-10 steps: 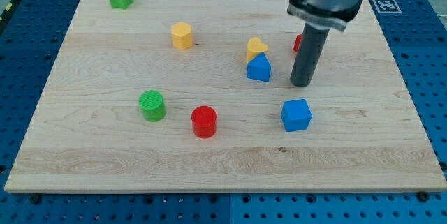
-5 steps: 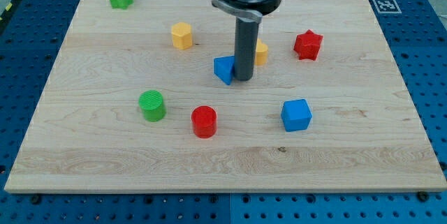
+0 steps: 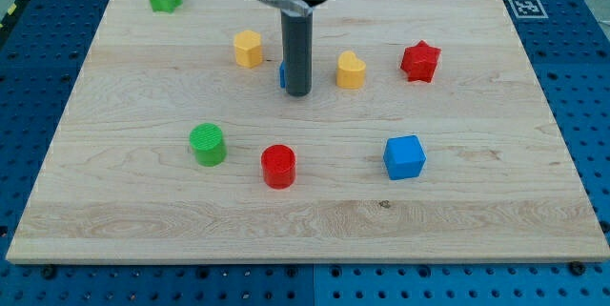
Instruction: Push the blue triangle to the top center of the board
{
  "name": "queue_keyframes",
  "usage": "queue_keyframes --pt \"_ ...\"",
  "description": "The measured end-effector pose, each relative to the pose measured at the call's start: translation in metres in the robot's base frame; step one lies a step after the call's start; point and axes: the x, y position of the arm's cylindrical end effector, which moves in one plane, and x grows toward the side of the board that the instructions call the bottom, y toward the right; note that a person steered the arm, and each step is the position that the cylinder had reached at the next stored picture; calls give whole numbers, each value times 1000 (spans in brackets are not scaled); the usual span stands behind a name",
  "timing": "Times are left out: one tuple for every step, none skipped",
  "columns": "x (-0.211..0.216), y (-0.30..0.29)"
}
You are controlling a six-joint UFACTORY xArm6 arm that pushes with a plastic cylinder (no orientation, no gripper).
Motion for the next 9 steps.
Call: queue_keyframes --pt "-34 -2" --pt "-68 -11" --pt "-90 -22" --pt "-92 -49" --pt "-103 -83" --pt "-115 -78" --pt "-115 -45" --pt "-116 -15" --pt "-121 -14"
